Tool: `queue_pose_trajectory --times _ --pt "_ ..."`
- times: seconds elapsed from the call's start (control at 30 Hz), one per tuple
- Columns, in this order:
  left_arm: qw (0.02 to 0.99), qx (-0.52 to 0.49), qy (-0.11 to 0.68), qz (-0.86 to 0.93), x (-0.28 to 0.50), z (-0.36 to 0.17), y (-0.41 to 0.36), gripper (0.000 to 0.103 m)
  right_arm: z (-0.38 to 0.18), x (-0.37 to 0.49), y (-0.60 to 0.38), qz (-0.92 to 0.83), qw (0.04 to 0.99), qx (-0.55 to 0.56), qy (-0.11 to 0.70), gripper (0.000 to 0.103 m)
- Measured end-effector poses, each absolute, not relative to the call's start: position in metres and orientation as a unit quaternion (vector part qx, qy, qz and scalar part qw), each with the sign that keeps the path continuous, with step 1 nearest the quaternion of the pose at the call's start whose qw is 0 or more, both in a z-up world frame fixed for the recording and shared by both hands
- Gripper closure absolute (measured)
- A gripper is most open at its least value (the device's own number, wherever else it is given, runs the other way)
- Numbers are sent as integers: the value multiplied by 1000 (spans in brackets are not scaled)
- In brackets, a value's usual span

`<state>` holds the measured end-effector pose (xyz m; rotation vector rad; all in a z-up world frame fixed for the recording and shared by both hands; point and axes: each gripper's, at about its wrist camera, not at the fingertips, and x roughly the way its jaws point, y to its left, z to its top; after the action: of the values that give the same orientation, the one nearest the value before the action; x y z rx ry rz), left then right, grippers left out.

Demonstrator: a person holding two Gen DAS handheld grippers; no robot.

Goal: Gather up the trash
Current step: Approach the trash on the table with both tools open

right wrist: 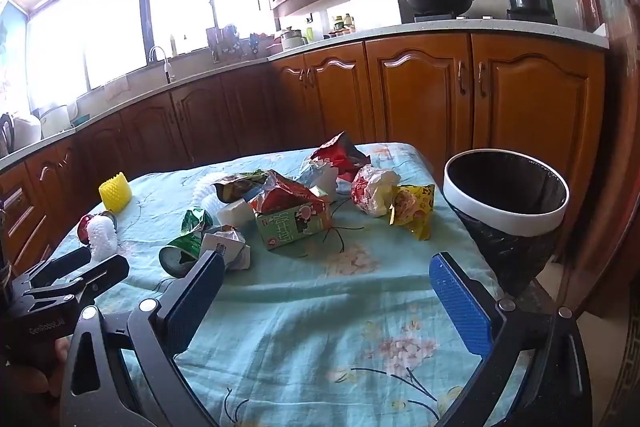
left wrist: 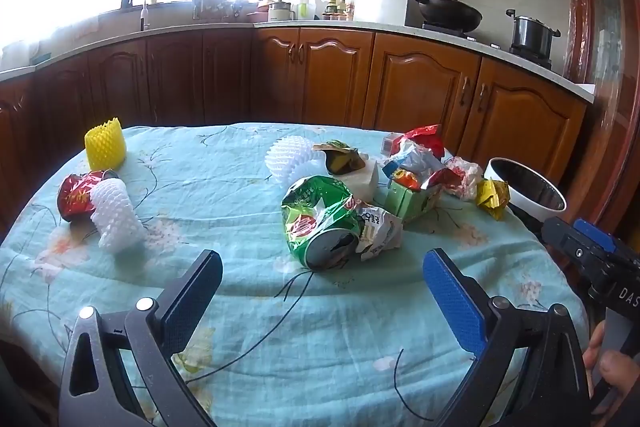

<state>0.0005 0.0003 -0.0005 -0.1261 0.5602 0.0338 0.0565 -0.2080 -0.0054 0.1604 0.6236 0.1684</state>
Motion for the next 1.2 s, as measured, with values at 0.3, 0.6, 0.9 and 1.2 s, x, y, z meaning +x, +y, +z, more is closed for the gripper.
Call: queue_pose_trajectory --times 0.3,0.6,0.9,1.2 --pt "959 -62 277 17 3 -2 2 3 -7 57 -207 87 943 83 309 0" --pt "958 -65 277 16 3 -5 3 3 -7 57 -206 90 943 84 311 0" --pt "957 -69 283 16 2 -6 4 3 -8 56 -204 92 942 86 313 0" --pt "949 -87 303 12 6 -9 3 3 -11 59 -204 94 939 89 318 0"
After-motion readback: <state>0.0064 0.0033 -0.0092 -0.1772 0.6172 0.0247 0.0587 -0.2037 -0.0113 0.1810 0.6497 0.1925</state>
